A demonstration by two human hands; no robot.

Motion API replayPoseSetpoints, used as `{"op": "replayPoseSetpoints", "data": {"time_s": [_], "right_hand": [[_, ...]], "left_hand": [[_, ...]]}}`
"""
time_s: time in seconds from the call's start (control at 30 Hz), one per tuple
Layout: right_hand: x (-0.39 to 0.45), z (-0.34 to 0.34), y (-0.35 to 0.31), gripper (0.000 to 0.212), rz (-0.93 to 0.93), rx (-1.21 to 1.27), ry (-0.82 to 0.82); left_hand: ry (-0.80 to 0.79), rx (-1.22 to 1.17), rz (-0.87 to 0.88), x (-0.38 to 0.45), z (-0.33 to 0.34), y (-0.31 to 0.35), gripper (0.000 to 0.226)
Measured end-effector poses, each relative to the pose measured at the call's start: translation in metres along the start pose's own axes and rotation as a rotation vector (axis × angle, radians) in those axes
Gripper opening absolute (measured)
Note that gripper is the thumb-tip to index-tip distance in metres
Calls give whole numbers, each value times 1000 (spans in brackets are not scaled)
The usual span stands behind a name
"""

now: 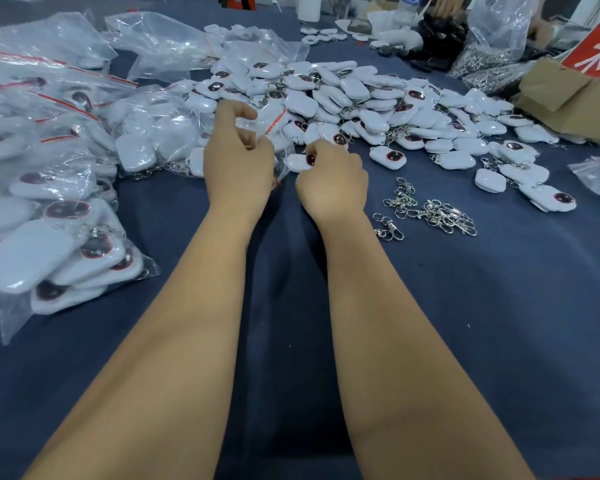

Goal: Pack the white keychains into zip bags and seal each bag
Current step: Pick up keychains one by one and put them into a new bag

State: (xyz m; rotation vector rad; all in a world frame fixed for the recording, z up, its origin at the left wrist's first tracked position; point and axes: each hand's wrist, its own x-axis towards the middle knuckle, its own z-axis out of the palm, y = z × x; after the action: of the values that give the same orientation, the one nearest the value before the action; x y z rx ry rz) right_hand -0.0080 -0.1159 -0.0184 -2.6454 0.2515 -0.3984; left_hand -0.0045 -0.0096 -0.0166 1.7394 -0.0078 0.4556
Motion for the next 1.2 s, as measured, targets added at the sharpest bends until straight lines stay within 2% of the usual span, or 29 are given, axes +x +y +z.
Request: {"op": "replayPoseSetpoints", "data": {"time_s": [0.13, 0.27, 0.33, 0.47, 0.53, 0.63, 0.73, 0.8, 0.9, 0.97, 1.07, 1.2], "right_hand": [[2, -1, 2, 32, 35, -22, 42], [4, -9, 8, 31, 186, 80, 172], [6, -16, 12, 32, 301, 269, 206], [8, -23, 11, 30, 451, 861, 240], [6, -25, 12, 28, 470, 938, 347], [9, -31, 22, 20, 533, 804, 522], [14, -32, 31, 43, 601, 283, 427], [13, -28, 24, 58, 451, 151, 351], [12, -16, 12, 70, 129, 166, 194], [13, -7, 10, 75, 2, 110, 53], [14, 3, 12, 69, -73, -98, -130], [14, 5, 11, 43, 13, -182, 39]], "left_hand": [[-68, -39, -12, 1, 1, -3, 32], [-85, -42, -98, 6, 3, -7, 33], [-86, -41, -106, 8, 4, -9, 34], [-101, -51, -112, 8, 5, -9, 38], [-107, -62, -125, 8, 5, -9, 41], [-78, -100, -169, 9, 5, -10, 38], [-6, -136, -192, 12, 5, -13, 35], [72, -159, -205, 16, 5, -16, 37], [152, -158, -231, 21, 4, -20, 43], [157, -148, -229, 22, 5, -19, 45], [135, -176, -234, 22, 4, -15, 45], [140, -151, -200, 19, 2, -11, 35]]}}
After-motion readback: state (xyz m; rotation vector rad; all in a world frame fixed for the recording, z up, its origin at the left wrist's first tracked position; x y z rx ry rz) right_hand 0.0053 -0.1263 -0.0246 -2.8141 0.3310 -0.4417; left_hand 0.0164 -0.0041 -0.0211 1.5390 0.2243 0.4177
